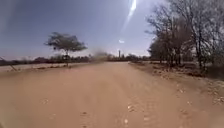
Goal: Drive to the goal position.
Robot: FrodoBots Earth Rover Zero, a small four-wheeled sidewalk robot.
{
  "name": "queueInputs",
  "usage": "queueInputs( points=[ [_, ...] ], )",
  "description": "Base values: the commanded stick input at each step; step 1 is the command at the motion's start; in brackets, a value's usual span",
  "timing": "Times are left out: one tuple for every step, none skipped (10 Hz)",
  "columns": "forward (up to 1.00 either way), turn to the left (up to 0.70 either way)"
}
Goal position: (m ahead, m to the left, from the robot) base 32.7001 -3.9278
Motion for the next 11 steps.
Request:
queueInputs(
  points=[
    [1.0,0.0],
    [1.0,0.0],
    [1.0,0.0],
    [1.0,0.0],
    [1.0,0.0],
    [1.0,-0.27],
    [1.0,-0.27],
    [1.0,-0.26],
    [1.0,-0.14],
    [1.0,-0.02],
    [1.0,0.0]
  ],
)
